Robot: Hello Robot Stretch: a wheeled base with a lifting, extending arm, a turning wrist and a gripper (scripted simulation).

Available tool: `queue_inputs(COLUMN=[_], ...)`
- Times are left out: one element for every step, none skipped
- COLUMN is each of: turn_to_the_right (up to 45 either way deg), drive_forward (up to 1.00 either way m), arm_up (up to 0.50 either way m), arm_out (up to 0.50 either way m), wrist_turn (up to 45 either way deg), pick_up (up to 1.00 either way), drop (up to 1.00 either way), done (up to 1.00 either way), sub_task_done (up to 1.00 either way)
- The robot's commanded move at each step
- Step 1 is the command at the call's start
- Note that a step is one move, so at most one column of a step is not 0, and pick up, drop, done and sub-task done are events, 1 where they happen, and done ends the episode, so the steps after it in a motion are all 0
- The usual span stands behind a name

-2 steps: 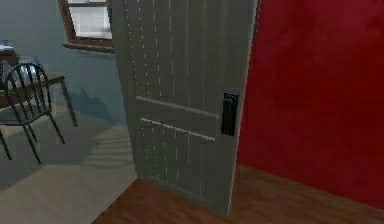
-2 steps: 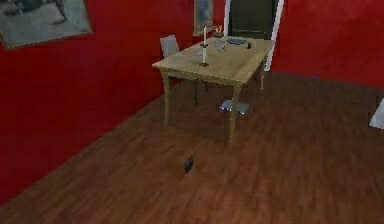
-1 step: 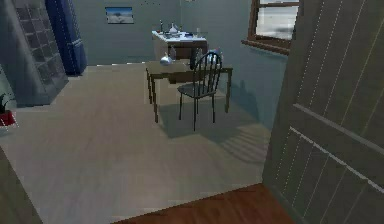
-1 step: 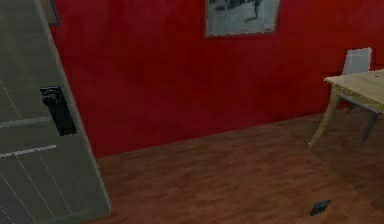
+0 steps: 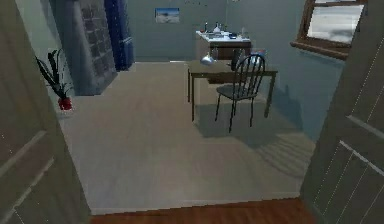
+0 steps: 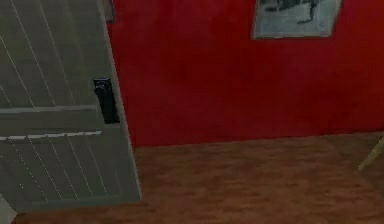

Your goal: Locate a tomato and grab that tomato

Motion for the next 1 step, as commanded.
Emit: queue_inputs(turn_to_the_right=[-3.0], drive_forward=[0.00], arm_up=[0.00], arm_out=[0.00], wrist_turn=[0.0], pick_up=[0.00], drop=[0.00], done=[0.00], sub_task_done=[0.00])
